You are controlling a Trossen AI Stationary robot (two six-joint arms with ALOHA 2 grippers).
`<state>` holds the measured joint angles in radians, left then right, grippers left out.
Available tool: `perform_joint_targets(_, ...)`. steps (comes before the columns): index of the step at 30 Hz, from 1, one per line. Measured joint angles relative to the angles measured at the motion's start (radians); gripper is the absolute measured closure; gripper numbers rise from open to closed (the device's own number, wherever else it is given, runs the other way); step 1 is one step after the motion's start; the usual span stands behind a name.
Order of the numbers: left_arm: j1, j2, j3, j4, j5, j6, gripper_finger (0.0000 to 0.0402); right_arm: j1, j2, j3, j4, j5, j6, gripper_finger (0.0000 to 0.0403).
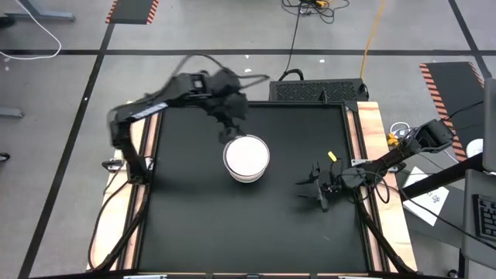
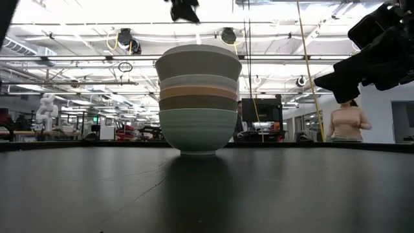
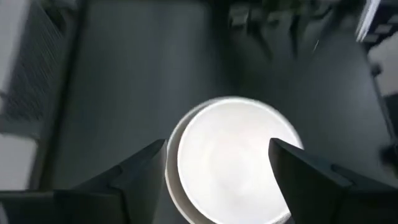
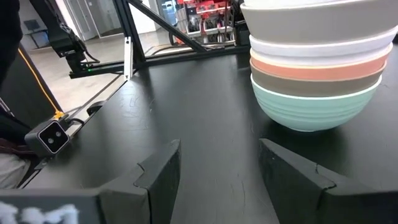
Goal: Nest bowls inside each other
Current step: Return to Home Position
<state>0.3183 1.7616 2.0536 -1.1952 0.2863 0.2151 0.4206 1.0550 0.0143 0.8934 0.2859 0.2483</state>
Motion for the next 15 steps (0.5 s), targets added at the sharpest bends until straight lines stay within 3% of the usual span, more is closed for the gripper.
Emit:
perform_joint_targets(4,-0.011,-0.163,-0.141,0.140,0.000,-0.013,0.0133,0.000,0.000,0.000,-0.001,0.000,0.002,0.0200)
perform_joint_targets(15,-0.036,-0.628,-0.753,0.452,-0.027,-0.127,0.0148,0.000,0.000,0.000,-0.001,0.000,-0.009,0.0200)
